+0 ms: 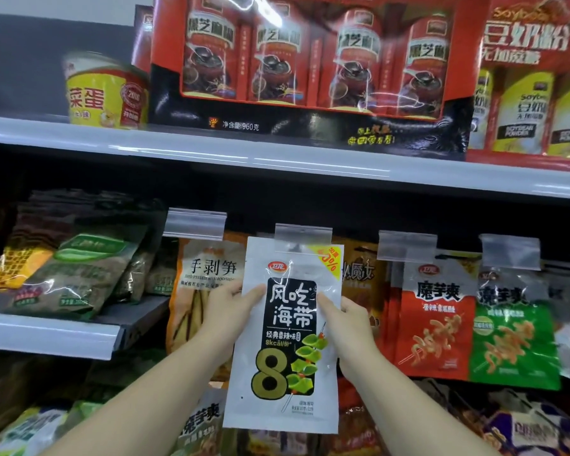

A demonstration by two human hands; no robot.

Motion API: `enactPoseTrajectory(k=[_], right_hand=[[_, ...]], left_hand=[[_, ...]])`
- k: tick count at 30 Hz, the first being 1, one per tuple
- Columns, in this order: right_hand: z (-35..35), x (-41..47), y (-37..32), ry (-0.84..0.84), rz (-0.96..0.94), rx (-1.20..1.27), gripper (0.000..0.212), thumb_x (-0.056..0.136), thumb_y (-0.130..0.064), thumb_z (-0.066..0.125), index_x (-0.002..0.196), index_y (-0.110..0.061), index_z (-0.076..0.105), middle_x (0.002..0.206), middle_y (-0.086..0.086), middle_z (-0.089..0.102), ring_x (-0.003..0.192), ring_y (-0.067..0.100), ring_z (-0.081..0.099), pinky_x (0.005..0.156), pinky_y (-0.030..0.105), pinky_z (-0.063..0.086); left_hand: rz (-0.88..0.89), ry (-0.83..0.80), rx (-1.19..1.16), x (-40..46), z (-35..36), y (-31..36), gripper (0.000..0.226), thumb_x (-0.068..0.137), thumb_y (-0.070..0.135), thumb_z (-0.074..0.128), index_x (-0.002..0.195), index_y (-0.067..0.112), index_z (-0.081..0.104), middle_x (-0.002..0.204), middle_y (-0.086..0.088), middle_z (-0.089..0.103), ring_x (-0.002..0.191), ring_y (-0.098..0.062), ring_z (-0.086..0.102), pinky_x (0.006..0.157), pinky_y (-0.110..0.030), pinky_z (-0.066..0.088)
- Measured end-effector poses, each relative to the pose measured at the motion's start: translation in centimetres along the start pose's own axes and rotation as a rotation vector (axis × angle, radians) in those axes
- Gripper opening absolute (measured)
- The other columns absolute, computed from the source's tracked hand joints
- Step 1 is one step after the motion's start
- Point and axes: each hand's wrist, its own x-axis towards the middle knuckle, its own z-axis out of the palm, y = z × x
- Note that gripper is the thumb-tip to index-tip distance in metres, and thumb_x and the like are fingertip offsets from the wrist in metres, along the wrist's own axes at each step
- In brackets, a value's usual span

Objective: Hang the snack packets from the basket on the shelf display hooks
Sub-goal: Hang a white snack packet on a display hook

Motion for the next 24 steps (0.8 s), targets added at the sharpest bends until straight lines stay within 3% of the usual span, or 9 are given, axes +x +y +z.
enactPoseTrajectory(k=[5, 10, 14, 16, 18, 20, 24], right_hand=[[0.6, 2.2, 1.0, 0.026, -0.012, -0.023, 0.028, 0.092, -0.026, 0.061, 0.086, 0.000, 0.068, 0.084, 0.013, 0.075, 0.081, 0.028, 0.069, 0.077, 0.039, 0.053], [1.4, 5.0, 2.0, 0.048, -0.005, -0.057, 0.020, 0.091, -0.029, 0.062, 0.088, -0.011, 0.069, 0.089, 0.008, 0.074, 0.091, 0.030, 0.068, 0.089, 0.044, 0.053], [2.0, 6.9, 2.4, 0.051, 0.014, -0.056, 0.017, 0.092, -0.028, 0.061, 0.092, -0.012, 0.069, 0.094, 0.006, 0.072, 0.092, 0.026, 0.066, 0.090, 0.042, 0.051], [2.3, 7.7, 2.6, 0.047, 0.036, -0.054, 0.021, 0.092, -0.026, 0.061, 0.094, -0.007, 0.068, 0.093, 0.010, 0.073, 0.088, 0.025, 0.065, 0.089, 0.044, 0.051], [2.6, 8.6, 2.8, 0.055, 0.043, -0.053, 0.024, 0.092, -0.024, 0.060, 0.090, -0.001, 0.066, 0.090, 0.019, 0.072, 0.079, 0.024, 0.063, 0.080, 0.041, 0.053], [2.9, 9.3, 2.9, 0.070, 0.051, -0.055, 0.027, 0.091, -0.023, 0.061, 0.086, 0.003, 0.063, 0.083, 0.022, 0.069, 0.070, 0.022, 0.056, 0.066, 0.033, 0.044], [3.2, 10.0, 3.0, 0.086, 0.051, -0.093, 0.033, 0.091, -0.021, 0.059, 0.065, -0.010, 0.042, 0.063, 0.008, 0.045, 0.057, 0.018, 0.038, 0.054, 0.029, 0.027]], left_hand=[[0.002, 0.014, 0.012, 1.7, 0.6, -0.9, 0.010, 0.091, 0.016, 0.063, 0.093, 0.015, 0.073, 0.086, 0.000, 0.077, 0.077, -0.015, 0.073, 0.062, -0.024, 0.056], [0.001, 0.041, 0.040, 3.8, 1.2, -1.7, 0.010, 0.090, 0.016, 0.064, 0.092, 0.010, 0.072, 0.085, -0.003, 0.075, 0.073, -0.014, 0.070, 0.055, -0.018, 0.051], [-0.005, 0.083, 0.066, 5.3, 1.8, -2.5, 0.020, 0.090, 0.020, 0.065, 0.089, 0.001, 0.069, 0.087, -0.015, 0.072, 0.076, -0.021, 0.062, 0.066, -0.027, 0.047], [-0.023, 0.098, 0.056, 6.0, 2.1, -2.7, 0.018, 0.090, 0.021, 0.065, 0.087, 0.004, 0.069, 0.085, -0.012, 0.071, 0.077, -0.021, 0.060, 0.066, -0.028, 0.045], [-0.051, 0.128, 0.066, 6.7, 2.5, -2.9, 0.016, 0.091, 0.020, 0.064, 0.077, 0.012, 0.063, 0.075, -0.001, 0.065, 0.071, -0.016, 0.057, 0.058, -0.022, 0.040], [-0.057, 0.154, 0.089, 7.4, 2.8, -3.0, 0.018, 0.090, 0.022, 0.064, 0.076, 0.014, 0.058, 0.072, 0.006, 0.057, 0.067, -0.009, 0.052, 0.054, -0.020, 0.035], [-0.024, 0.176, 0.118, 8.2, 2.8, -3.7, 0.020, 0.089, 0.022, 0.066, 0.086, 0.003, 0.063, 0.069, 0.001, 0.058, 0.064, -0.013, 0.052, 0.052, -0.022, 0.036]])
